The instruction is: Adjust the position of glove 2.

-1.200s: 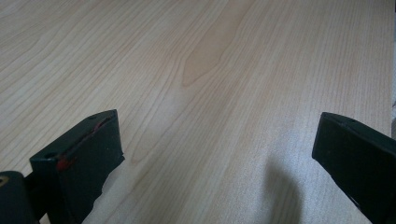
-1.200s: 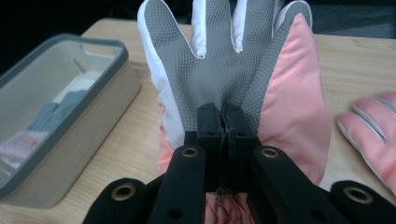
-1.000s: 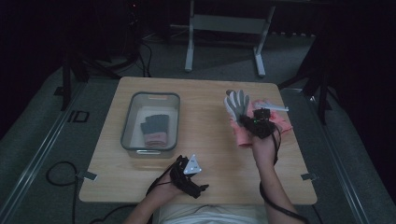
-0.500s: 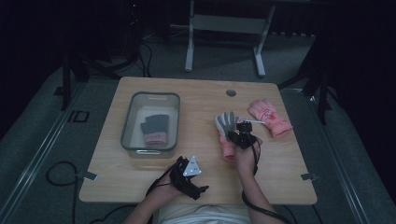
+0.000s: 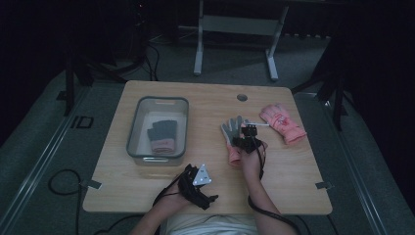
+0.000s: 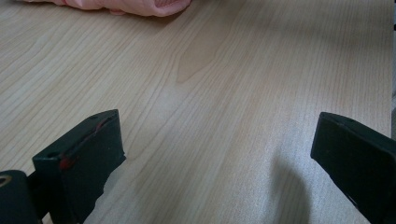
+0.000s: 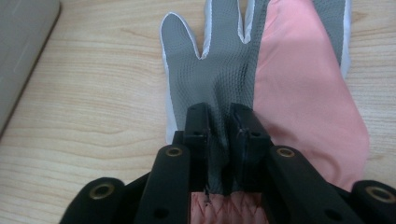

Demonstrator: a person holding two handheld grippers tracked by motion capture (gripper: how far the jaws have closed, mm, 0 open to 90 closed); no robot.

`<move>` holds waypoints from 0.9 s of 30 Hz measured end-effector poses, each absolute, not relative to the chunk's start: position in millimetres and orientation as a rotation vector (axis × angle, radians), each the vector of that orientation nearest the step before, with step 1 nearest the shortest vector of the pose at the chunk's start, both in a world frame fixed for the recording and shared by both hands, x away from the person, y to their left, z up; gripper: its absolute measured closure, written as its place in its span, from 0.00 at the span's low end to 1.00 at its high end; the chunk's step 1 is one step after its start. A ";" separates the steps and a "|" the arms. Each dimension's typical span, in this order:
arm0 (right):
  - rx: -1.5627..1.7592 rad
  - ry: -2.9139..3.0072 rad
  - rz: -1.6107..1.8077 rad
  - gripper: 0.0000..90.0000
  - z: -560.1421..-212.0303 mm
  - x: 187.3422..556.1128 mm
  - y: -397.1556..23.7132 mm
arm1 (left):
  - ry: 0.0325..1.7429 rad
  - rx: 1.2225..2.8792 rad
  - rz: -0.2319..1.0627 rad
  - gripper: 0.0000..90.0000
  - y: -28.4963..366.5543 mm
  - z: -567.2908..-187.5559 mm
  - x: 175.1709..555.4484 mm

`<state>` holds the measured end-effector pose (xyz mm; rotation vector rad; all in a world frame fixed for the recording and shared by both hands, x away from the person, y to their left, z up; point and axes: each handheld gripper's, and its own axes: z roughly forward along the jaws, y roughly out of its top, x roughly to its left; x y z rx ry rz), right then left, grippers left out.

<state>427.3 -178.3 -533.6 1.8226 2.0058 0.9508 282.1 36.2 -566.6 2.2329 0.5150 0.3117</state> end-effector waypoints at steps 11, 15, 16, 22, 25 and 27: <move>1.578 1.965 1.070 0.74 -485.9 406.3 -201.3 | 0.519 2.220 0.314 0.02 37.0 -565.8 281.6; 1.480 1.958 1.022 0.74 -476.6 407.2 -237.6 | 0.523 2.224 0.309 0.02 37.3 -565.8 282.2; 1.476 1.952 1.005 0.72 -475.7 409.0 -247.8 | 0.526 2.222 0.306 0.02 37.2 -565.9 282.2; 1.491 1.954 1.008 0.71 -474.4 420.9 -304.2 | 0.534 2.220 0.300 0.02 37.4 -566.4 283.7; 1.477 1.971 0.974 0.71 -476.6 429.1 -322.8 | 0.534 2.217 0.299 0.02 37.9 -566.4 284.0; 1.469 1.985 0.969 0.70 -478.3 434.6 -333.8 | 0.532 2.221 0.301 0.02 37.7 -566.7 283.9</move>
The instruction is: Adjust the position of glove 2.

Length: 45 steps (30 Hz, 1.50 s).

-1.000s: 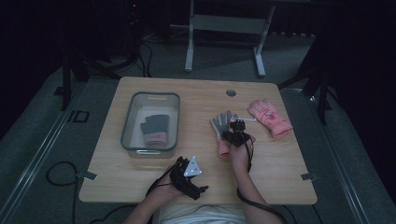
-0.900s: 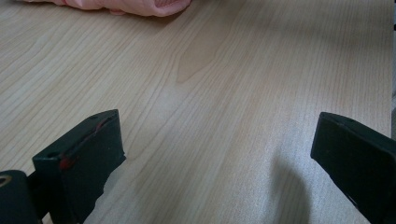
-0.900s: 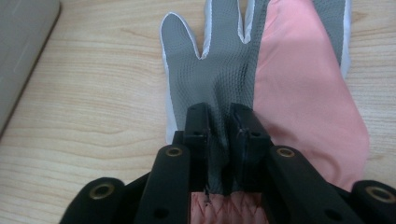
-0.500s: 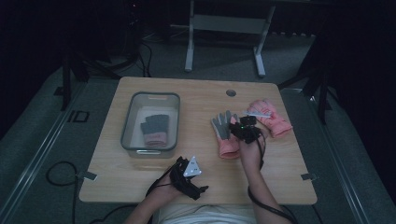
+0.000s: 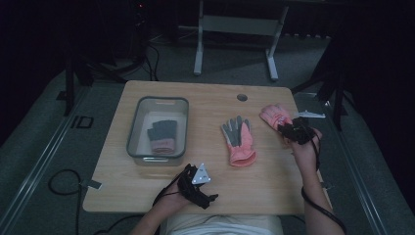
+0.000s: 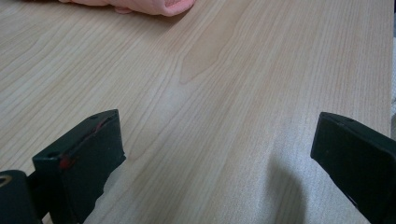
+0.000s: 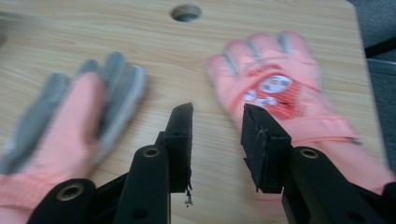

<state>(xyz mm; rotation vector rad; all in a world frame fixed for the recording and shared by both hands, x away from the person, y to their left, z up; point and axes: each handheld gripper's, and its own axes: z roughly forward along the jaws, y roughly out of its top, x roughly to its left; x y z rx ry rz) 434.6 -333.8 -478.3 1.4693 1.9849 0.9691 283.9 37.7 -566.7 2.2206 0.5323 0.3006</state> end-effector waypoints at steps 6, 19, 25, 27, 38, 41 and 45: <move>1.489 1.990 0.894 0.68 -481.6 455.4 -365.7 | 0.532 2.231 0.307 0.02 36.6 -567.8 284.2; 1.446 2.031 0.834 0.69 -475.1 499.6 -385.6 | 0.520 2.241 0.309 0.02 36.0 -568.0 283.6; 1.394 2.085 0.841 0.68 -483.7 514.1 -383.4 | 0.524 2.239 0.307 0.02 36.7 -568.3 284.4; 1.396 2.099 0.832 0.68 -487.0 517.2 -383.0 | 0.524 2.241 0.308 0.02 36.8 -568.4 284.6; 1.359 2.197 0.756 0.68 -513.8 531.8 -373.9 | 0.518 2.242 0.303 0.02 36.7 -568.5 284.8; 1.338 2.211 0.720 0.68 -520.1 532.3 -371.5 | 0.512 2.245 0.304 0.02 36.7 -568.5 284.5; 1.392 2.192 0.742 0.75 -523.7 532.1 -372.8 | 0.516 2.233 0.302 0.02 37.4 -568.6 284.2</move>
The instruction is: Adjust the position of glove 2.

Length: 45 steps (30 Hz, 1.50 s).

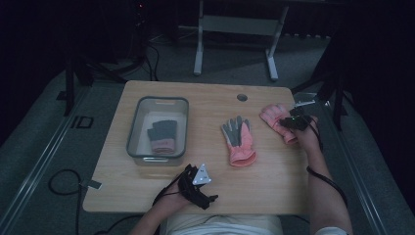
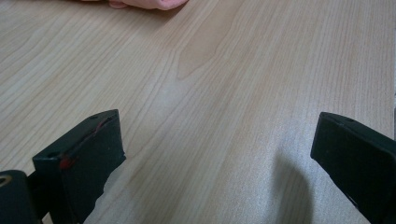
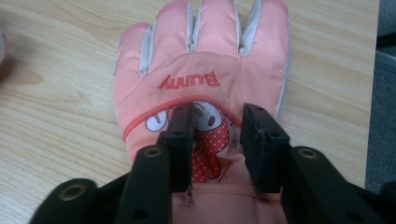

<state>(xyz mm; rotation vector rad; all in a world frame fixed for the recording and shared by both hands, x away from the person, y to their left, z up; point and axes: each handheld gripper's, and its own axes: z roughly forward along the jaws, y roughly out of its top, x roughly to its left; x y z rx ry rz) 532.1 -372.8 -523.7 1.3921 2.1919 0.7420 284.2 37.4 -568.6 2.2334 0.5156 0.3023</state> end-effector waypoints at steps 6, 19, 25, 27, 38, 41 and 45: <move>1.402 2.184 0.676 0.90 -523.6 532.2 -363.9 | 0.513 2.231 0.300 0.02 37.5 -568.7 284.2; 1.545 2.009 0.796 0.97 -477.8 502.5 -357.0 | 0.518 2.221 0.298 0.02 39.2 -568.8 285.0; 1.579 1.916 0.844 0.97 -450.3 469.9 -353.8 | 0.516 2.223 0.302 0.02 38.4 -569.1 283.6; 1.612 1.855 0.860 0.97 -439.5 449.1 -355.1 | 0.516 2.224 0.303 0.02 37.9 -568.9 282.9; 1.721 1.802 0.910 0.97 -474.6 401.2 -339.6 | 0.506 2.215 0.311 0.02 38.2 -568.2 282.1; 1.729 1.823 0.876 0.97 -486.5 400.4 -335.0 | 0.501 2.215 0.308 0.02 38.5 -568.3 282.4; 1.771 1.825 0.828 0.97 -506.6 405.6 -333.0 | 0.507 2.215 0.306 0.02 38.4 -568.6 283.1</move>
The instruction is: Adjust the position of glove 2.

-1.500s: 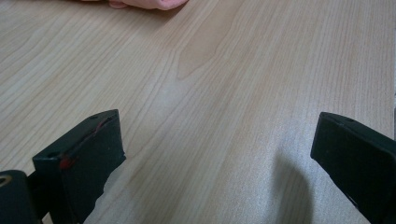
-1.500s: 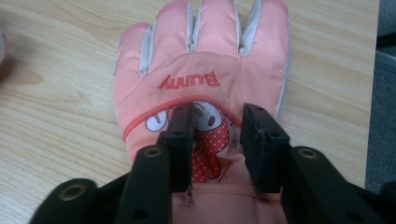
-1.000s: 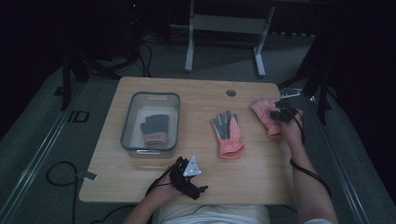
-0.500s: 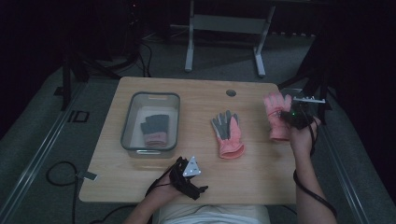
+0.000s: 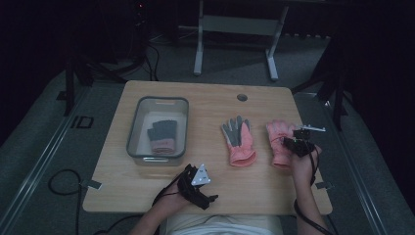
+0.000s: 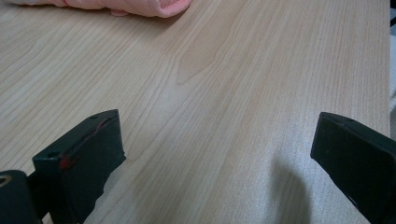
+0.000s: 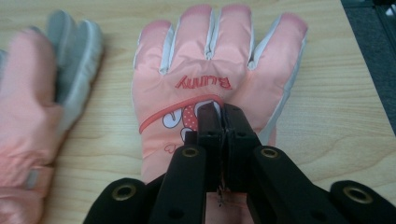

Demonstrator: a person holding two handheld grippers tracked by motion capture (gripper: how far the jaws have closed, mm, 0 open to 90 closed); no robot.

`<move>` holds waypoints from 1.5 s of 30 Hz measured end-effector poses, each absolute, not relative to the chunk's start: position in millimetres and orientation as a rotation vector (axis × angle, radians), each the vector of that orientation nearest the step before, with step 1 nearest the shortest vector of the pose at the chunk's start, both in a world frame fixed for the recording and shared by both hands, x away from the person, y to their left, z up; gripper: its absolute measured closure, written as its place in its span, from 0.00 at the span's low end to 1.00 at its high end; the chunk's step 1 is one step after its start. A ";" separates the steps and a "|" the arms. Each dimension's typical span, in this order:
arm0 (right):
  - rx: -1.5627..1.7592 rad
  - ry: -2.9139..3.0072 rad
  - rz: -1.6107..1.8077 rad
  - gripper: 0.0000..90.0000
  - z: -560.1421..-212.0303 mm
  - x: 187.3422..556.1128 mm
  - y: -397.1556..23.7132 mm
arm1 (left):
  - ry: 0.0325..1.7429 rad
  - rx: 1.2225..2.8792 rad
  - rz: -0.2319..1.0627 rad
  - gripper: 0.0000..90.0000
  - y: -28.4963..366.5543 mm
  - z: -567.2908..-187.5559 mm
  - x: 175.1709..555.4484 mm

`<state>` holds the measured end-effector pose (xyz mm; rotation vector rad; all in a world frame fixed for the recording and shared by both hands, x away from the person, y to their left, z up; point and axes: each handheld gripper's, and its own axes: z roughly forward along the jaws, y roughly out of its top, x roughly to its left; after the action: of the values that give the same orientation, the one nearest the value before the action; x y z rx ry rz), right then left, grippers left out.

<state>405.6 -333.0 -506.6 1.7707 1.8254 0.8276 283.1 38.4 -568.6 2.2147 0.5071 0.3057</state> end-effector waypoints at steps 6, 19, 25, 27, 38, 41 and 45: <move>1.793 1.833 0.798 0.95 -518.7 416.8 -334.8 | 0.506 2.220 0.306 0.02 38.3 -568.7 283.1; 1.653 1.961 0.828 0.84 -502.1 421.5 -343.7 | 0.505 2.221 0.305 0.02 38.3 -569.0 283.5; 1.532 2.062 0.818 0.77 -486.7 423.5 -347.2 | 0.504 2.224 0.304 0.02 38.1 -568.9 283.9; 1.532 2.079 0.828 0.74 -483.0 424.8 -348.7 | 0.508 2.220 0.303 0.02 38.3 -569.1 283.8; 1.573 2.114 0.732 0.70 -508.8 431.2 -346.4 | 0.505 2.224 0.302 0.02 38.5 -569.1 284.0; 1.559 2.128 0.679 0.65 -514.6 431.6 -344.6 | 0.505 2.222 0.299 0.02 38.2 -569.1 283.8; 1.483 2.154 0.623 0.63 -522.1 430.0 -337.3 | 0.505 2.224 0.300 0.02 38.3 -569.4 283.7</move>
<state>430.0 -337.3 -522.1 1.4832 2.1537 0.6233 283.7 38.3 -569.4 2.2244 0.5053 0.2996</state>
